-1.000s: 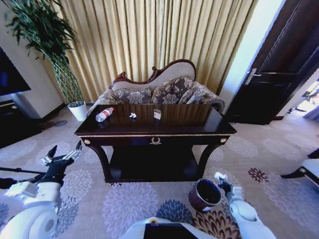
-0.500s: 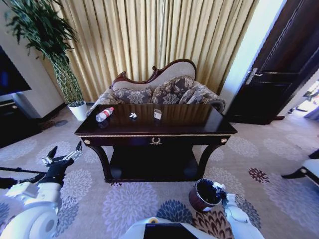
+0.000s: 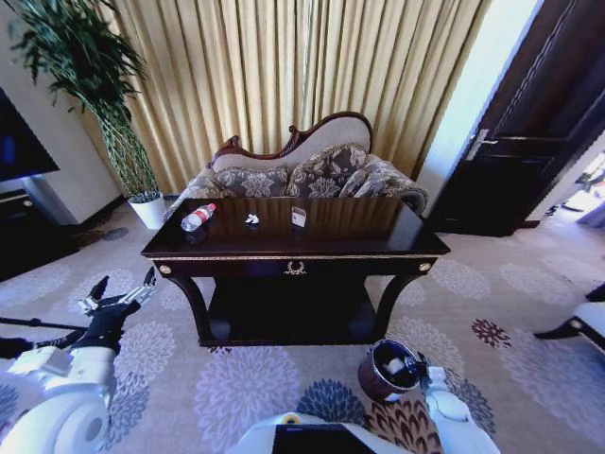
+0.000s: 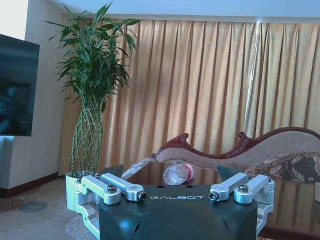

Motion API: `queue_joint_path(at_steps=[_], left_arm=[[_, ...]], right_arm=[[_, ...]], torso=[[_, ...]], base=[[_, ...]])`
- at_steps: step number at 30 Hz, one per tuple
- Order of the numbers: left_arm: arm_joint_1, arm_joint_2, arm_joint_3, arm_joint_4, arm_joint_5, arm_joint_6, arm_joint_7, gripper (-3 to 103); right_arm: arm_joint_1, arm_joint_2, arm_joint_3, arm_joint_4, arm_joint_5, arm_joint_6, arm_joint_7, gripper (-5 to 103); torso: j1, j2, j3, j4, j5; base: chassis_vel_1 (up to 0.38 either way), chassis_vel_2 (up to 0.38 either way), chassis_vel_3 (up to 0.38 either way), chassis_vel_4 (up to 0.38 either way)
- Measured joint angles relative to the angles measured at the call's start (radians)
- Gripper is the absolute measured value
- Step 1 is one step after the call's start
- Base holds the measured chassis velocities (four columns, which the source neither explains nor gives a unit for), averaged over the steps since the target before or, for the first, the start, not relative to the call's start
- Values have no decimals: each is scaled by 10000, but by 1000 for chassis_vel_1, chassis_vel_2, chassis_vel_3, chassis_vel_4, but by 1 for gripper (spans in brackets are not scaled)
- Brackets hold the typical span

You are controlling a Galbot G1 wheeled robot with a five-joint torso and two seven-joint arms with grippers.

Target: Move to the front of the table and place the trash on the table into the trash bin.

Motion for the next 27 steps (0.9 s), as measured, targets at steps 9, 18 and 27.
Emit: queue_joint_path(at_steps=[9,18,27], left_arm=[[-44,24,29,54,-3,-6,22,100],[9,20,-38,73,-18,-19,26,100],[7,10,-28,60,-23,-28,35,100]], right_arm=[[-38,0,6,116,90,-48,-8,94],[-48,56,7,119,90,-64,-26,100],[-96,58,73,86,156,-106,-195,100]], torso=[[0,0,0,0,0],[0,0,0,0,0],[0,0,0,0,0]], base=[[0,0,0,0],[0,0,0,0],[0,0,0,0]])
